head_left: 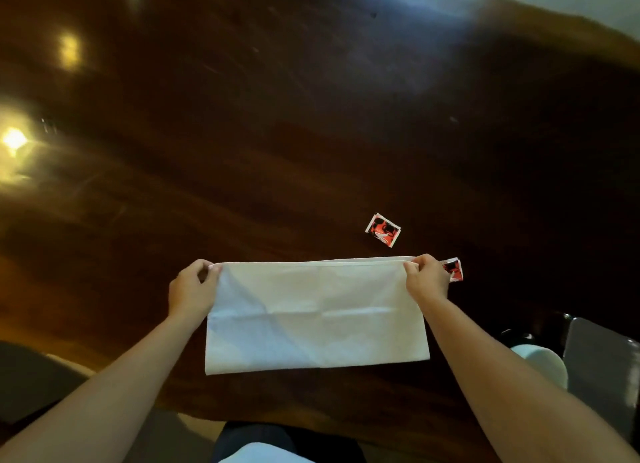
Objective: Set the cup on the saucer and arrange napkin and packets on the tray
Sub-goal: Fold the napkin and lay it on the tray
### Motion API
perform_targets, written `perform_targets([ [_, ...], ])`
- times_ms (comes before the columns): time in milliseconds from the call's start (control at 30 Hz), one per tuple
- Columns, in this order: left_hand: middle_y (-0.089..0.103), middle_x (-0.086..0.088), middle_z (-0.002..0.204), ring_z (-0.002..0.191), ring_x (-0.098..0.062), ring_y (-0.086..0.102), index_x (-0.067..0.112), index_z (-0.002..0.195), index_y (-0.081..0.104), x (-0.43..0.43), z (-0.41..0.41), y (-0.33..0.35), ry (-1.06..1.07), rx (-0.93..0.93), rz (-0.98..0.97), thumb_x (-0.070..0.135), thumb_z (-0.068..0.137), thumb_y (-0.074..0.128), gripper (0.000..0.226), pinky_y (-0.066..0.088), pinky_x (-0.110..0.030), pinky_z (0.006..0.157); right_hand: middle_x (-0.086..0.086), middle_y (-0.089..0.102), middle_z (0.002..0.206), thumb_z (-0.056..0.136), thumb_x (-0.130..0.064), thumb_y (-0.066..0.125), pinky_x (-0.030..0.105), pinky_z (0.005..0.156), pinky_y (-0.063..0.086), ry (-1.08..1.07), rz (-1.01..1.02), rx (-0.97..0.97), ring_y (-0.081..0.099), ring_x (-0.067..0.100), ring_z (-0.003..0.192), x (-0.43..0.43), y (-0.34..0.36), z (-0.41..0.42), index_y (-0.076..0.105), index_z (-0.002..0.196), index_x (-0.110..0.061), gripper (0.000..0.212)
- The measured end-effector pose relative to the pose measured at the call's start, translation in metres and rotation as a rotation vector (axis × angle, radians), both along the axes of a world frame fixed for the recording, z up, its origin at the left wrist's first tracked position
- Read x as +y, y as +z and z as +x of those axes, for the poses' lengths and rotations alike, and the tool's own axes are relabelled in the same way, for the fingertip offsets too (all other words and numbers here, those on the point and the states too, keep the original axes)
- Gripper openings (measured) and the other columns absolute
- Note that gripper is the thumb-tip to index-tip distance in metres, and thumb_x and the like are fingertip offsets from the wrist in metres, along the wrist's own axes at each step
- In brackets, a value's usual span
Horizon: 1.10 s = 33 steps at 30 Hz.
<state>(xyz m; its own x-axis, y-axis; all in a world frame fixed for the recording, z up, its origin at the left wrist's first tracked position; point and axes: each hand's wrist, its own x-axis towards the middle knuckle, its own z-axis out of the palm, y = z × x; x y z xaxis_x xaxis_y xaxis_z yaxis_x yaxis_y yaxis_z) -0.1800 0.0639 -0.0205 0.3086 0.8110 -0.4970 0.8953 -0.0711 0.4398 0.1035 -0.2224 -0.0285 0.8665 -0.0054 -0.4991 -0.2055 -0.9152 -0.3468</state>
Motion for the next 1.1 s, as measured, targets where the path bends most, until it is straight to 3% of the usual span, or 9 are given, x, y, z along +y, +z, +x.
perform_targets([
  [267, 0.061, -0.005, 0.071, 0.062, -0.021, 0.058, 0.018, 0.076, 0.056, -0.005, -0.006, -0.005, -0.029, -0.023, -0.005, 0.027, 0.101, 0.052, 0.027, 0.04, -0.03, 0.049, 0.004, 0.061, 0.084, 0.098, -0.035, 0.062, 0.034, 0.072, 0.047, -0.054, -0.031, -0.009, 0.057, 0.022, 0.084, 0.007, -0.009, 0.006, 0.063, 0.09, -0.013, 0.024],
  [400, 0.062, -0.001, 0.079, 0.069, -0.019, 0.062, 0.019, 0.086, 0.058, -0.003, -0.011, -0.007, -0.009, -0.034, -0.022, 0.033, 0.097, 0.06, 0.018, 0.045, -0.03, 0.051, 0.001, 0.058, 0.083, 0.096, -0.04, 0.064, 0.034, 0.07, 0.044, -0.048, -0.034, -0.008, 0.056, 0.021, 0.084, 0.009, -0.004, 0.005, 0.058, 0.09, -0.015, 0.026],
  [533, 0.057, 0.004, 0.084, 0.072, -0.009, 0.056, 0.022, 0.102, 0.051, -0.01, -0.019, -0.003, 0.024, -0.018, 0.032, 0.038, 0.088, 0.073, 0.031, 0.042, -0.023, 0.054, 0.008, 0.063, 0.104, 0.093, -0.034, 0.069, 0.033, 0.071, 0.043, 0.021, -0.087, 0.035, 0.057, 0.022, 0.09, -0.001, 0.009, -0.006, 0.059, 0.115, -0.01, 0.033],
  [733, 0.057, 0.0, 0.089, 0.081, -0.018, 0.056, 0.01, 0.111, 0.058, -0.037, -0.043, 0.001, 0.011, 0.073, 0.008, 0.032, 0.087, 0.077, 0.038, 0.043, -0.027, 0.061, 0.014, 0.055, 0.128, 0.091, -0.026, 0.07, 0.037, 0.078, 0.044, 0.085, -0.193, 0.11, 0.057, 0.03, 0.111, -0.033, 0.02, -0.034, 0.054, 0.134, -0.01, 0.048],
  [967, 0.06, -0.015, 0.105, 0.087, -0.027, 0.058, 0.005, 0.111, 0.057, -0.088, -0.073, 0.011, 0.119, 0.18, -0.086, 0.027, 0.091, 0.073, 0.033, 0.048, -0.035, 0.069, 0.004, 0.054, 0.098, 0.09, -0.021, 0.072, 0.031, 0.061, 0.044, -0.013, -0.113, 0.201, 0.054, 0.02, 0.084, -0.056, 0.023, -0.061, 0.053, 0.123, -0.01, 0.04],
  [1100, 0.06, -0.018, 0.108, 0.089, -0.031, 0.059, 0.004, 0.109, 0.058, -0.11, -0.082, 0.017, 0.149, 0.23, -0.11, 0.024, 0.093, 0.07, 0.028, 0.049, -0.036, 0.072, 0.012, 0.064, 0.11, 0.091, -0.023, 0.071, 0.042, 0.081, 0.056, -0.02, -0.1, 0.28, 0.062, 0.03, 0.1, -0.065, 0.028, -0.075, 0.058, 0.117, -0.007, 0.033],
])
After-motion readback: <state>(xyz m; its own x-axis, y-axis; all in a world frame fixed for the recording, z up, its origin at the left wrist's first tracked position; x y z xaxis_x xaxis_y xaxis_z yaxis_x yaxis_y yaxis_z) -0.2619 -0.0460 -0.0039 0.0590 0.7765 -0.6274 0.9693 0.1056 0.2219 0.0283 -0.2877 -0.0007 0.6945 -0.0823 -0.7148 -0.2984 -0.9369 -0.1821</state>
